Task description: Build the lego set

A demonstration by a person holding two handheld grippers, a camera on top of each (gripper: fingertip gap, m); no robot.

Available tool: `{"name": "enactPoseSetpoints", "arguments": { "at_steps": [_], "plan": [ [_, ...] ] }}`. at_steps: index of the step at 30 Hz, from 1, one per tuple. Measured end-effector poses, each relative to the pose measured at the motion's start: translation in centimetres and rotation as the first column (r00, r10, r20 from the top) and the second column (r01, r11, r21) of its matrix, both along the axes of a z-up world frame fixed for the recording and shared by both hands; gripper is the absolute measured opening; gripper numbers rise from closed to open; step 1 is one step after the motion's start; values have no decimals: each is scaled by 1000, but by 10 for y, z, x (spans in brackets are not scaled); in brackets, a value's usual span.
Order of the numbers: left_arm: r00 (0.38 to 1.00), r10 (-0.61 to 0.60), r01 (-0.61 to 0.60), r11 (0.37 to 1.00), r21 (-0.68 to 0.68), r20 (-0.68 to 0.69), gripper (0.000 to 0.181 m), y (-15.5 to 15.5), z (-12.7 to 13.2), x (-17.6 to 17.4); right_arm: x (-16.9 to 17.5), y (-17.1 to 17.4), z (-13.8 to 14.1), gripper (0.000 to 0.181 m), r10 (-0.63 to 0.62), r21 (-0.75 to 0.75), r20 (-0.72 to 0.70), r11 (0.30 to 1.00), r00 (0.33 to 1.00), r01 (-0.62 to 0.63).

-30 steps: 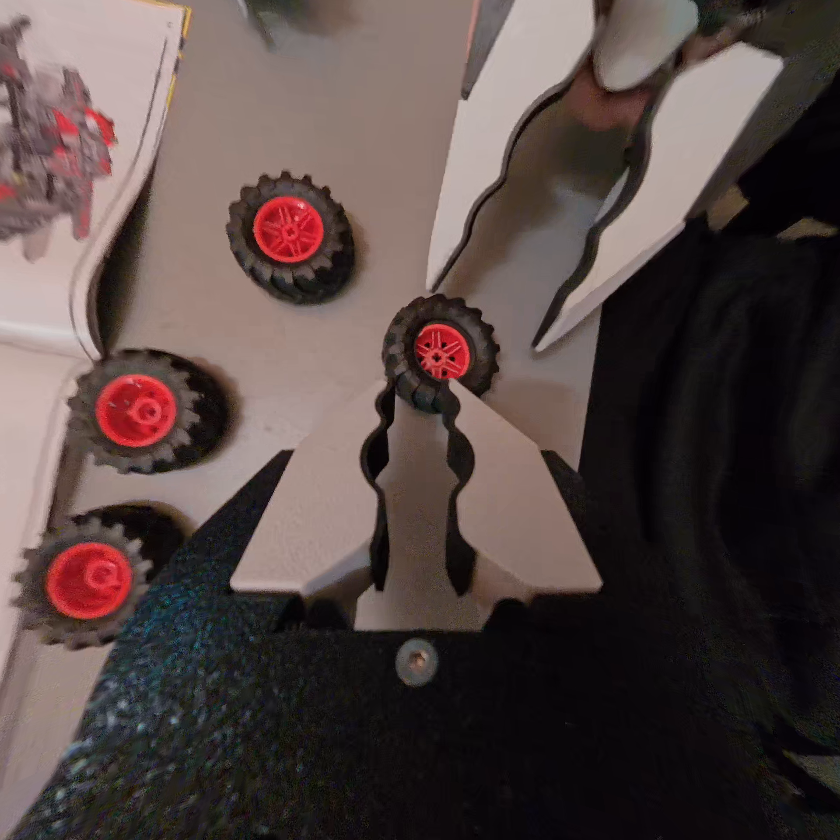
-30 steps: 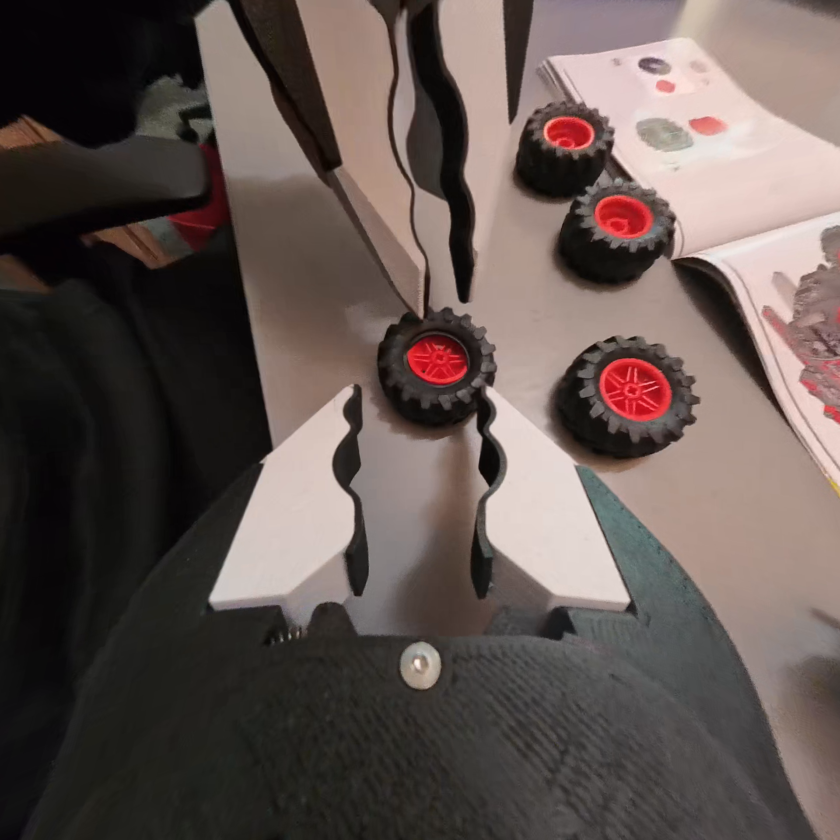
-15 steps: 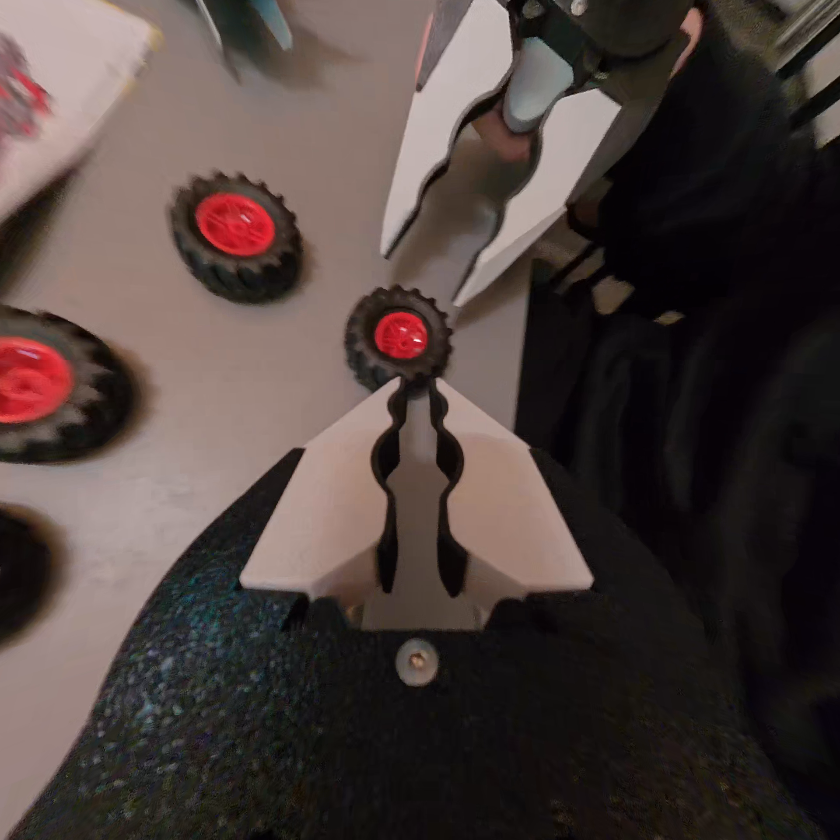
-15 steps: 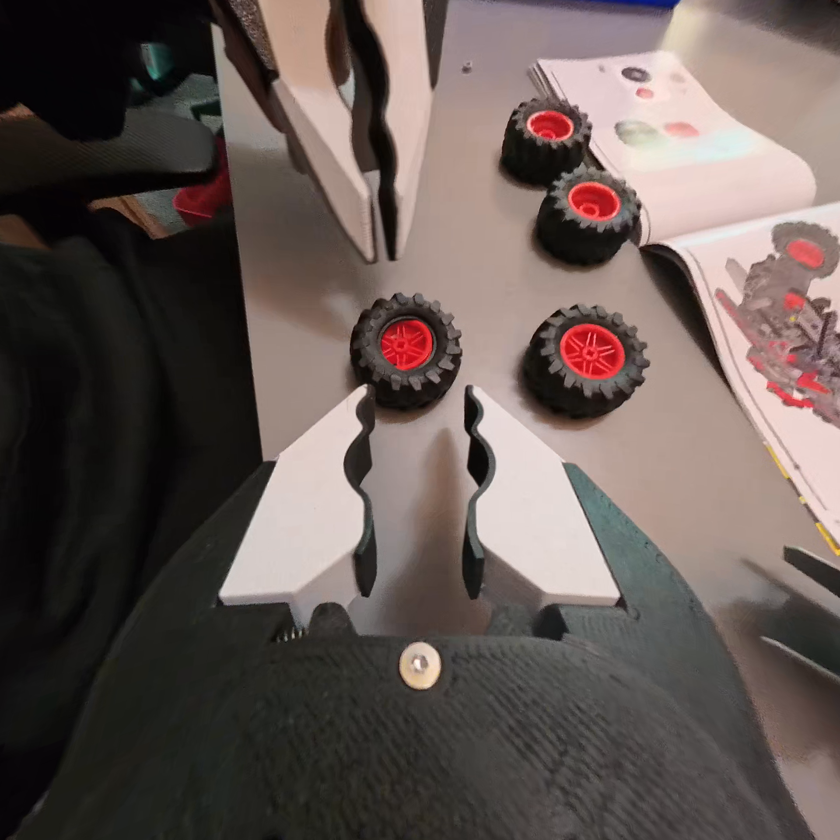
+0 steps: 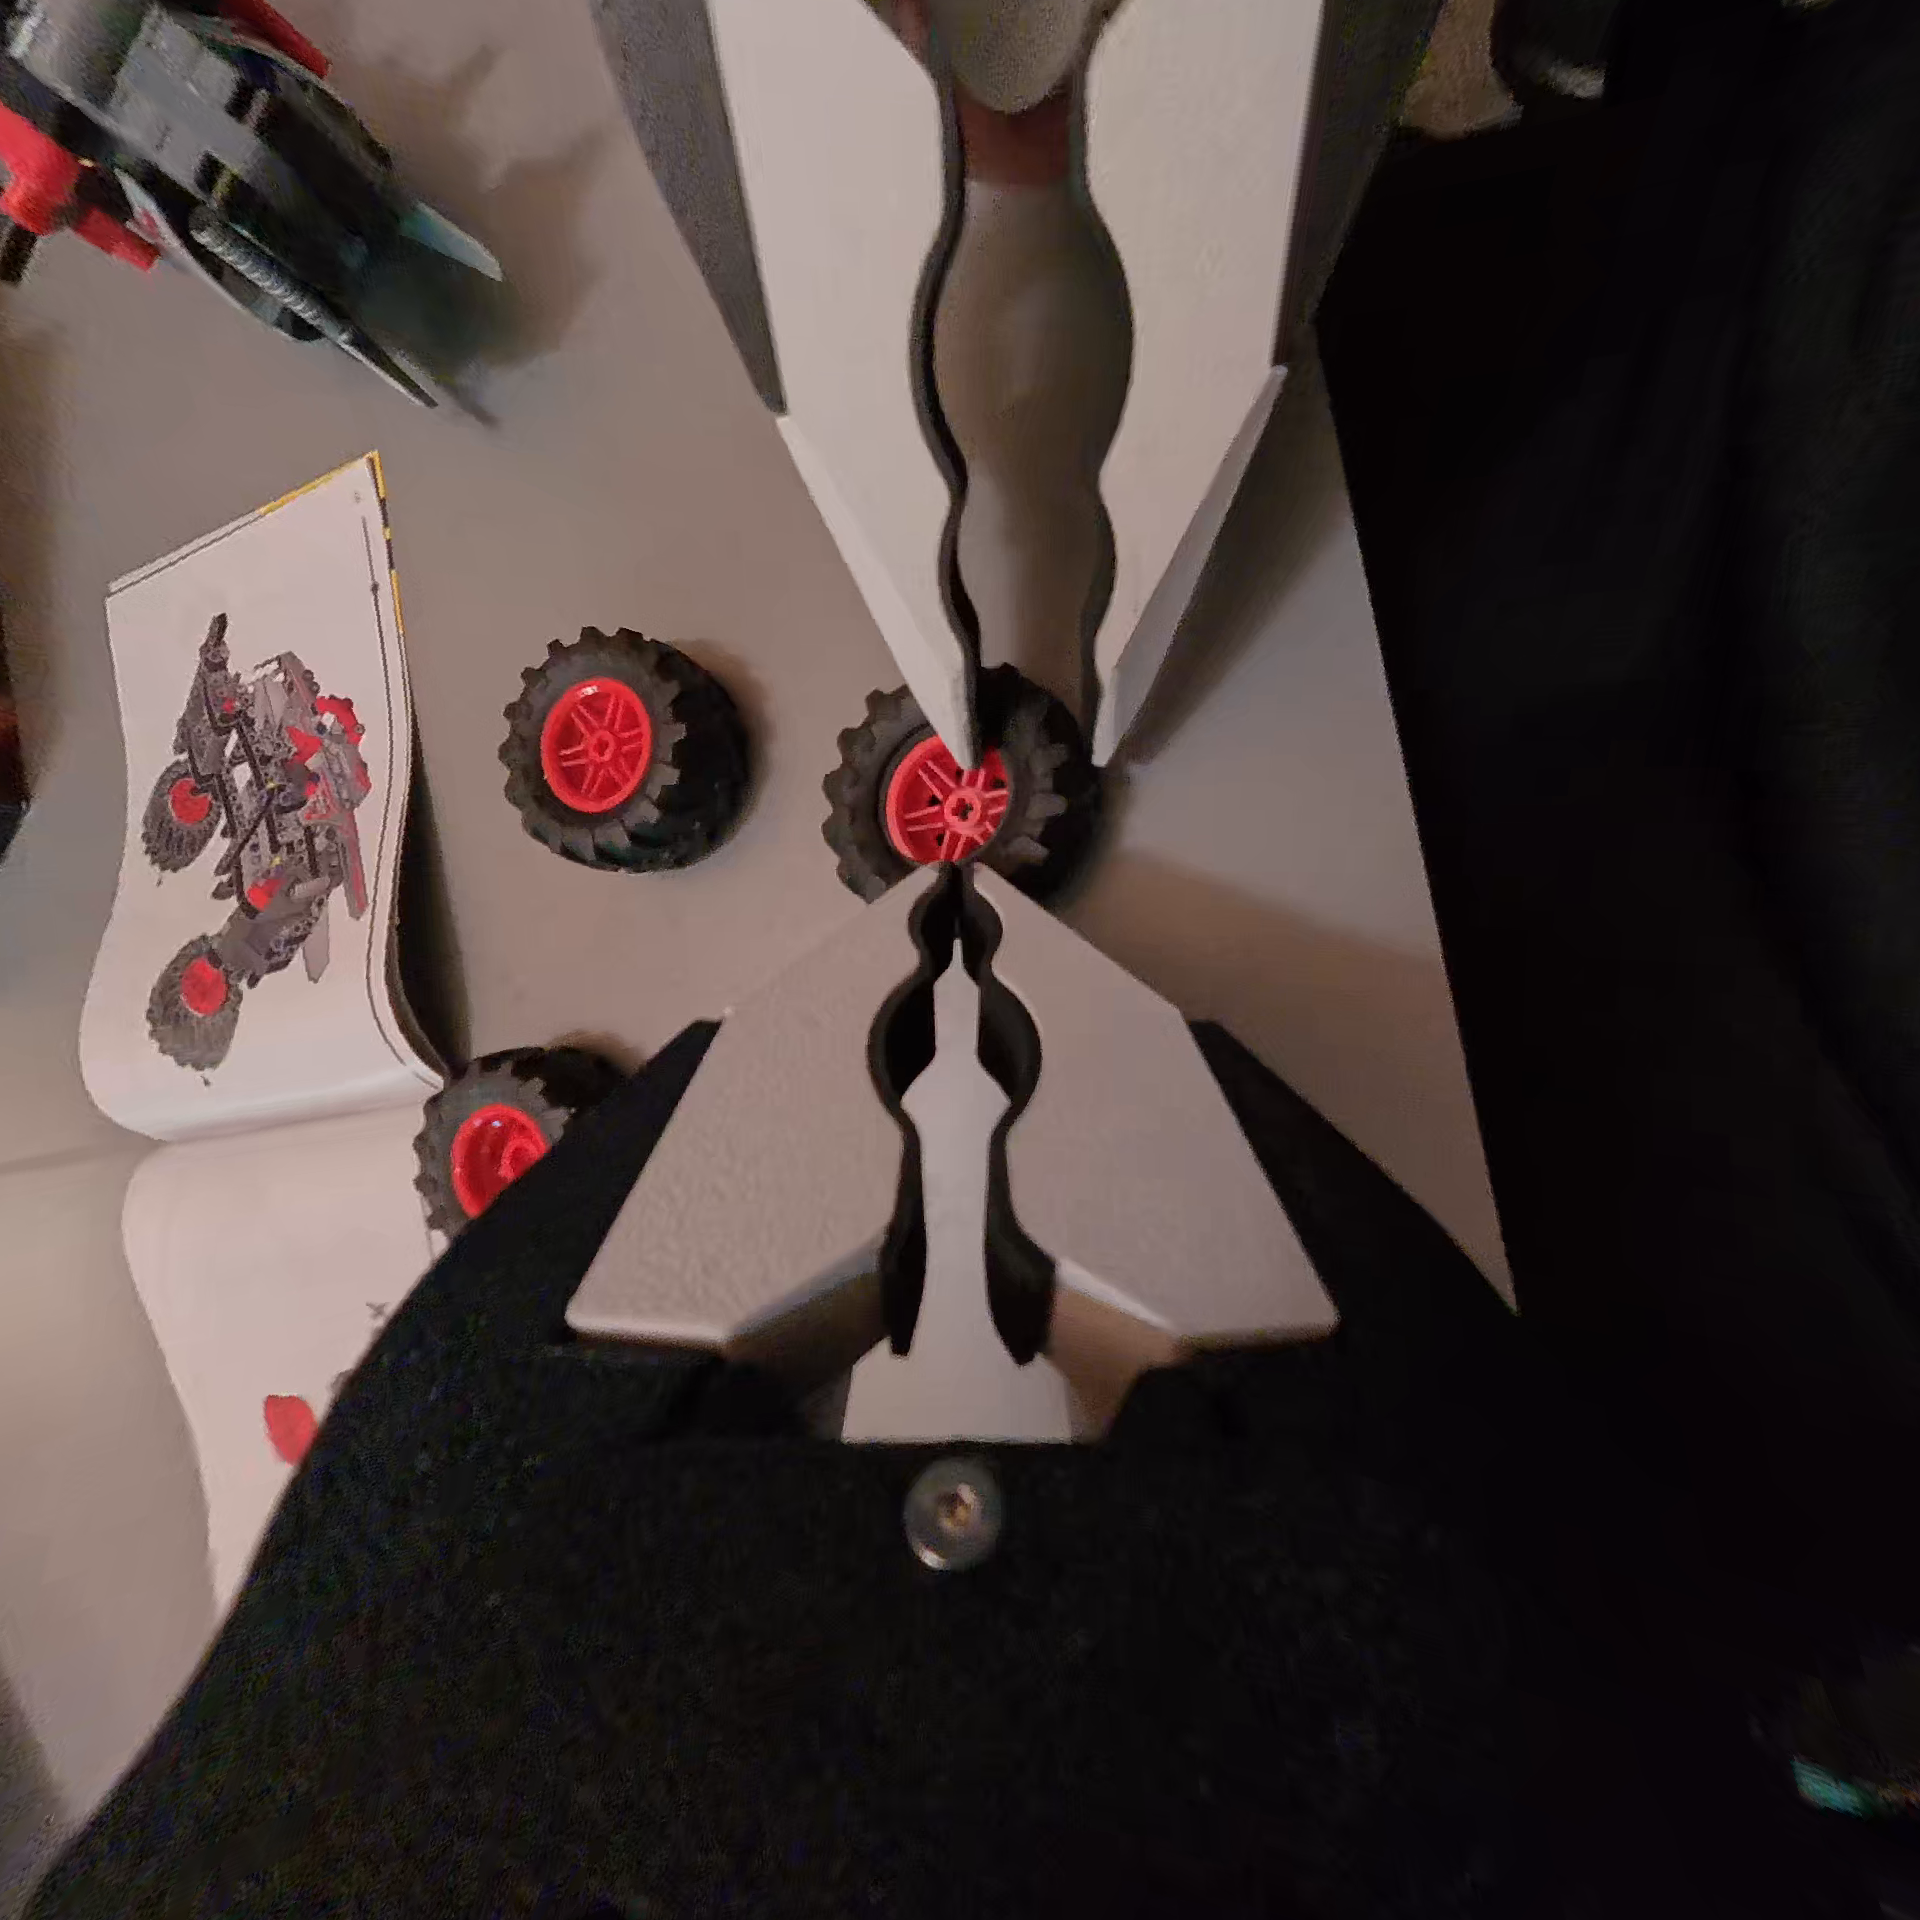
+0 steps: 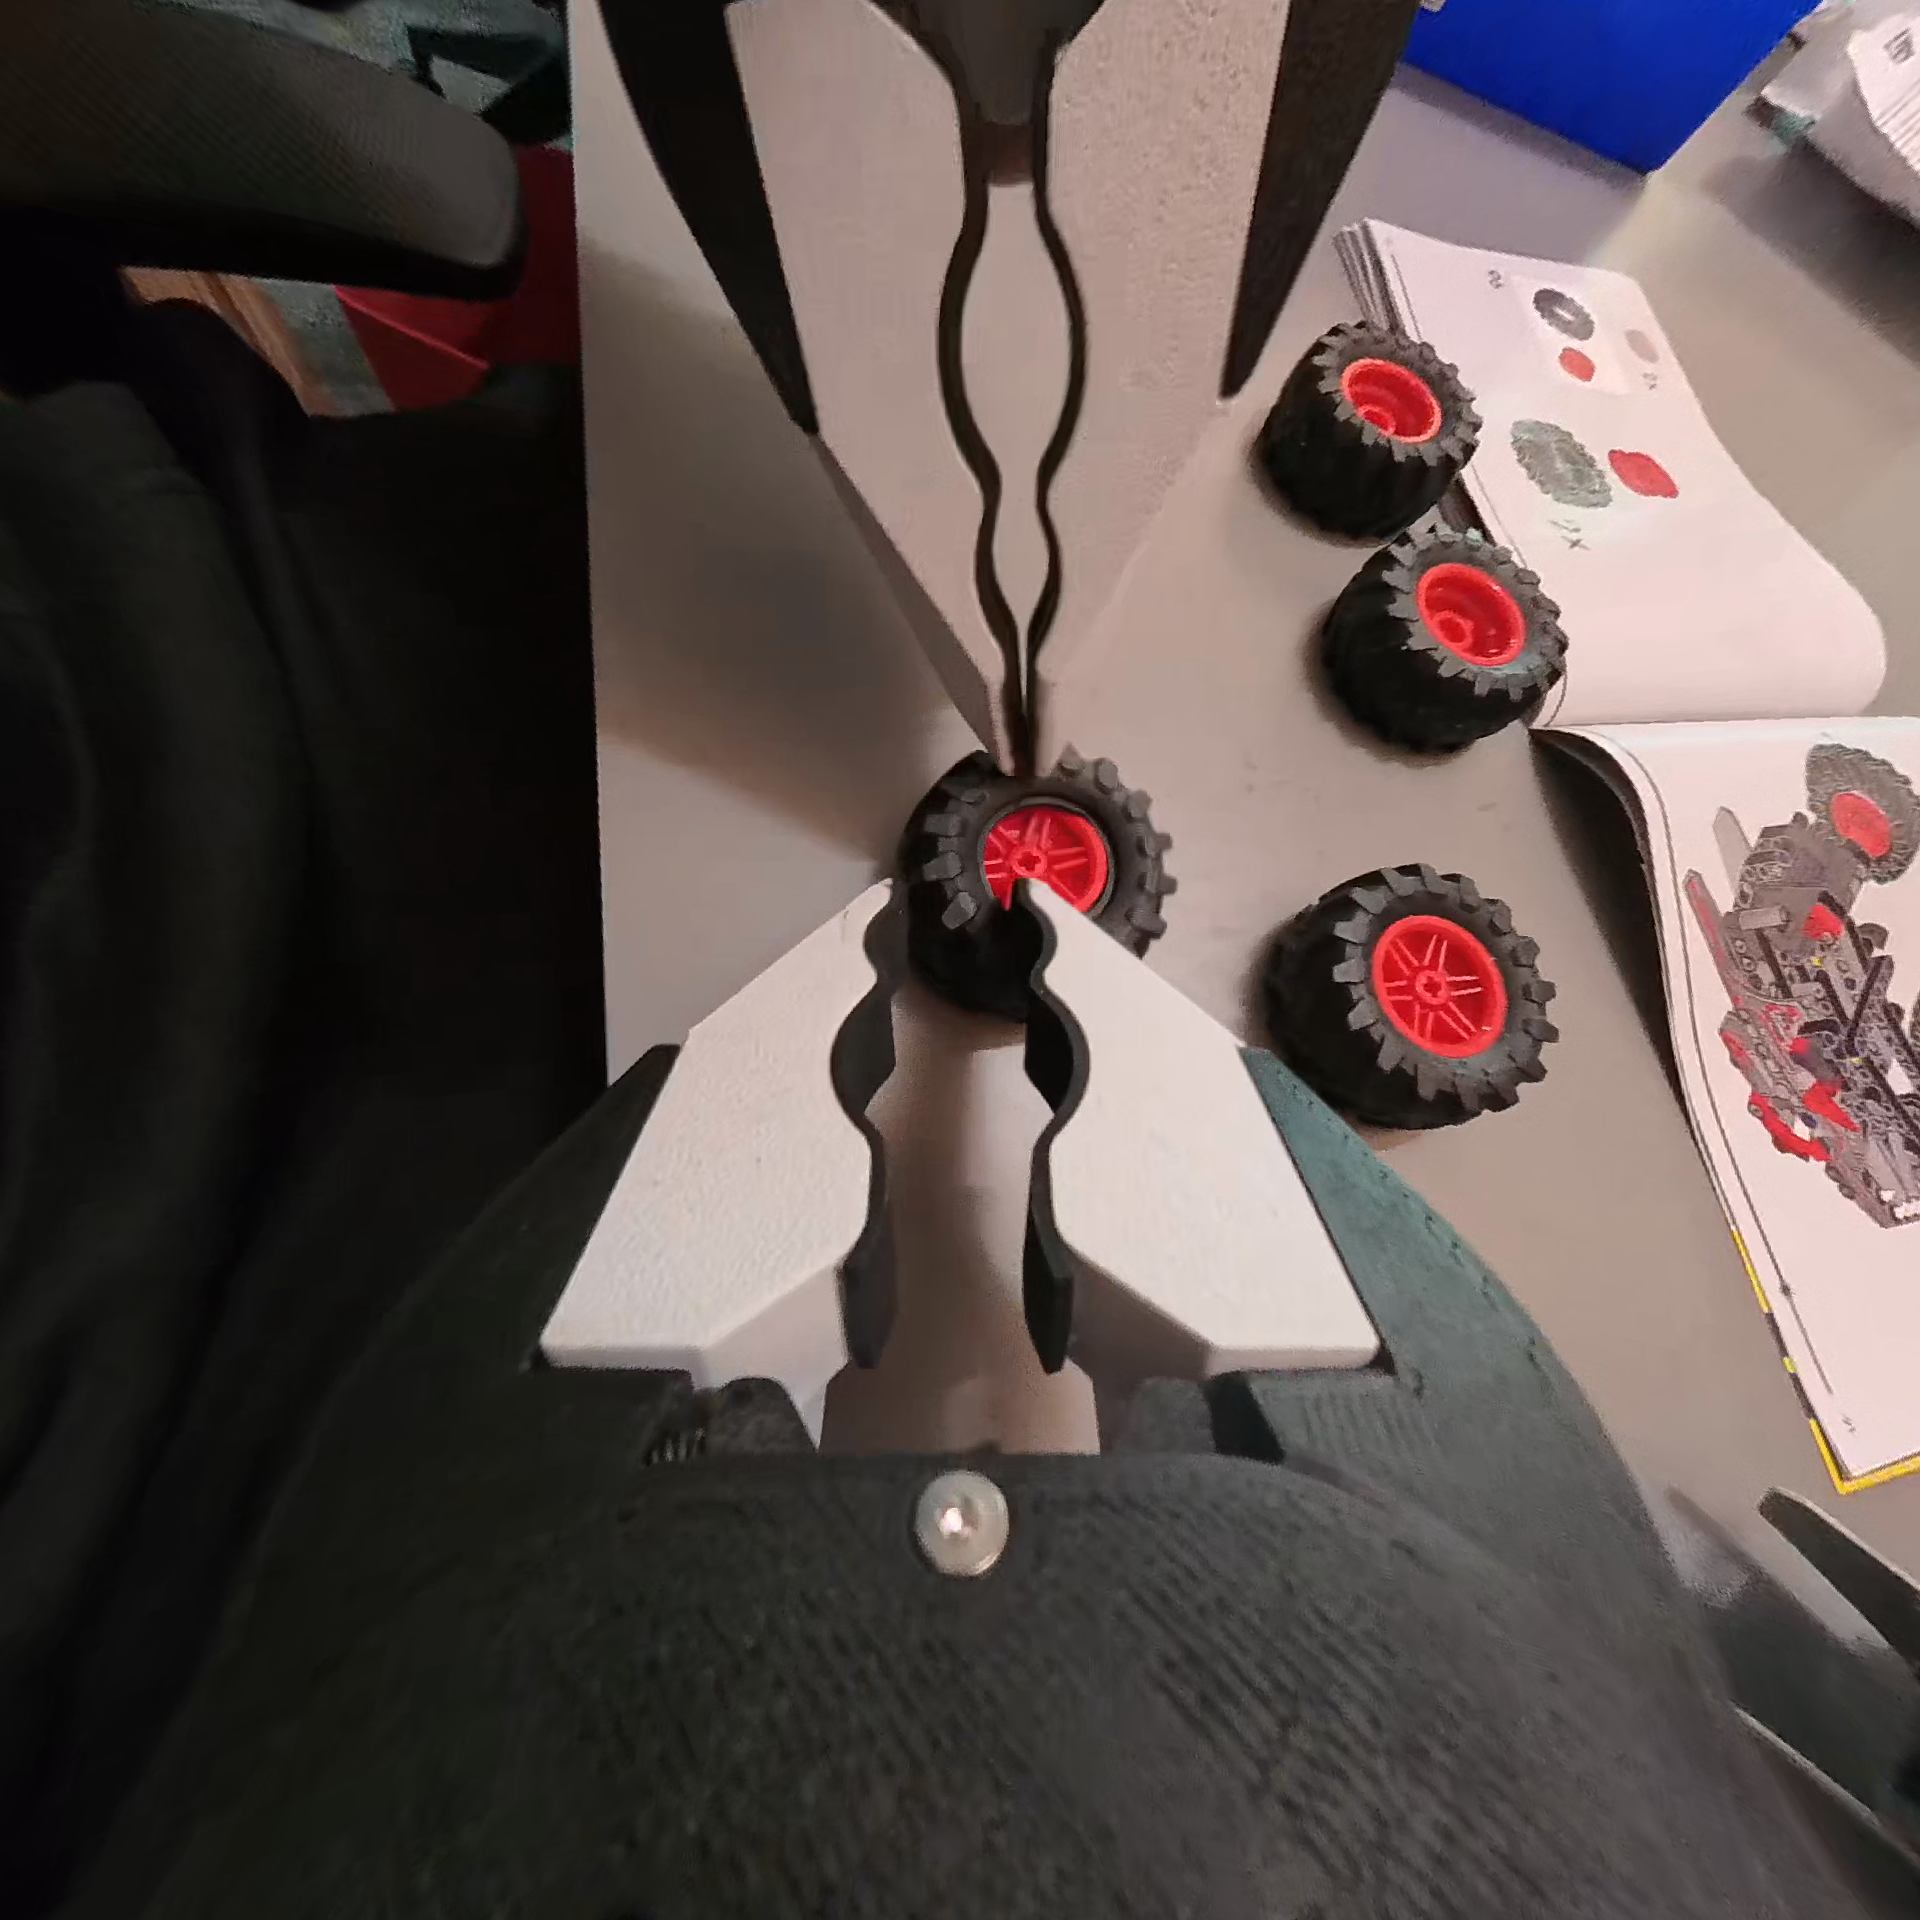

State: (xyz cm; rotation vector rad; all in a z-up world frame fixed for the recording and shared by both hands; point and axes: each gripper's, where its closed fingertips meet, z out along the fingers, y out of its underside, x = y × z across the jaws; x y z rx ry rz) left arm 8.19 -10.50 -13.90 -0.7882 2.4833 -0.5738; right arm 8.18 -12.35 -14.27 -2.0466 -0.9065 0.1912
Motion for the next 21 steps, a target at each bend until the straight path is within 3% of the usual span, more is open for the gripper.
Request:
{"name": "enactPoseSetpoints", "arguments": {
  "at_steps": [2, 3, 6, 8, 11, 21],
  "plan": [
    [998, -49, 50, 998, 34, -41, 0, -4, -2, -5, 0, 2, 9, 17, -4, 23, -36, 1000, 999, 5],
    [996, -68, 70, 997, 31, -57, 0, -8, -3, -6, 4, 7, 17, 0, -39, 51, -57, 998, 998, 42],
    [996, -77, 81, 992, 95, -44, 0, -6, -2, -4, 9, 10, 16, 0, -72, 13, -63, 997, 995, 73],
    [997, -67, 69, 996, 57, -44, 0, -10, -3, -1, 21, 20, 12, 0, -149, 25, -29, 988, 988, 150],
    [996, -64, 62, 998, -30, -62, 0, -16, -2, 3, 22, 29, 16, 0, -164, 14, -74, 986, 984, 166],
    [989, -66, 58, 996, -67, -130, 0, -7, -2, 8, 25, 36, 6, 0, 34, -143, 71, 989, 997, -24]
  ]
}}
